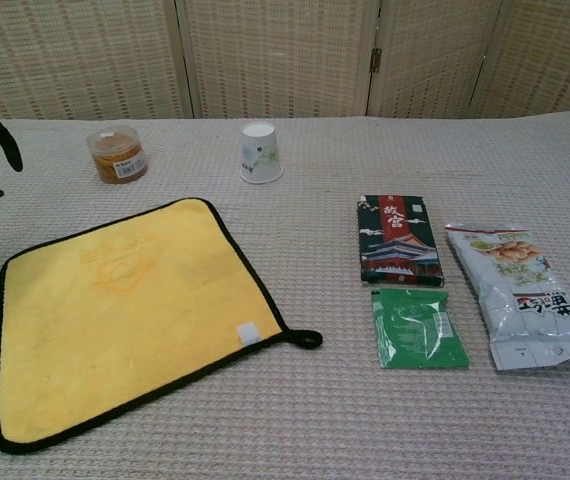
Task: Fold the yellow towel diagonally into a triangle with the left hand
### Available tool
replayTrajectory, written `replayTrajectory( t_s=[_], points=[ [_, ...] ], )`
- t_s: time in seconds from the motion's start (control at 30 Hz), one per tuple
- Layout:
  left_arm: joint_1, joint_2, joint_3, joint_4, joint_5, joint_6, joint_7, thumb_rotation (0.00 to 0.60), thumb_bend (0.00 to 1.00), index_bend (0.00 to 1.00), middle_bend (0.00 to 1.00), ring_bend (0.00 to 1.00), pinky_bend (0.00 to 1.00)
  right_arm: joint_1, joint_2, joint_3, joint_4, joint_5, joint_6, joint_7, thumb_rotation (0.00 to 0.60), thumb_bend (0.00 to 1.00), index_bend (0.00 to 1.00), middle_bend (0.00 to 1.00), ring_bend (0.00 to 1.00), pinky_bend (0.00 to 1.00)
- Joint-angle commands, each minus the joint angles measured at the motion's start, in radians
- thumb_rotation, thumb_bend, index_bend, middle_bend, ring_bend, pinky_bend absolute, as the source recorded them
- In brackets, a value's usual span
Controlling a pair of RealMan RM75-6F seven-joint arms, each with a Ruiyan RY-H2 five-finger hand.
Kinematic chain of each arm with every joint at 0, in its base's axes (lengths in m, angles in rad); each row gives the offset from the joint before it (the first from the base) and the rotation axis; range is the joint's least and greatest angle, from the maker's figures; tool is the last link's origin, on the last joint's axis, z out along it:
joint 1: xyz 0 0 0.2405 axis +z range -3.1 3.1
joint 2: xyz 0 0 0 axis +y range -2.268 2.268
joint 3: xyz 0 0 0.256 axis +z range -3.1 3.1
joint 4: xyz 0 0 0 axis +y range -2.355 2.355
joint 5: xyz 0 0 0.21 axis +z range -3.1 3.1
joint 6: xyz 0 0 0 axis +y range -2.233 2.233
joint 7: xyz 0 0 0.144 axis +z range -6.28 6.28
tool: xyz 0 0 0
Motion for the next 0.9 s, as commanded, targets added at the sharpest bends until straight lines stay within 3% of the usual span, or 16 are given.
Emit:
replayTrajectory(
  t_s=[0.03, 0.3, 0.9],
  points=[
    [-0.078, -0.05, -0.031, 0.082, -0.056, -0.097, -0.046, 0.6, 0.39, 0.45, 1.0, 1.0, 1.0, 0.003, 0.002, 0.01, 0.006, 0.026, -0.014, 0.002, 0.6, 0.45, 0.0, 0.0, 0.0, 0.0],
    [-0.166, -0.137, -0.051, 0.219, -0.077, -0.187, -0.137, 0.6, 0.4, 0.42, 1.0, 1.0, 1.0, 0.016, 0.003, 0.019, 0.022, 0.079, -0.065, 0.004, 0.6, 0.45, 0.0, 0.0, 0.0, 0.0],
    [-0.334, -0.398, 0.002, 0.6, 0.015, -0.31, -0.36, 0.6, 0.41, 0.44, 1.0, 1.0, 1.0, -0.013, 0.018, 0.04, 0.055, 0.182, -0.07, 0.027, 0.6, 0.45, 0.0, 0.0, 0.0, 0.0]
  ],
)
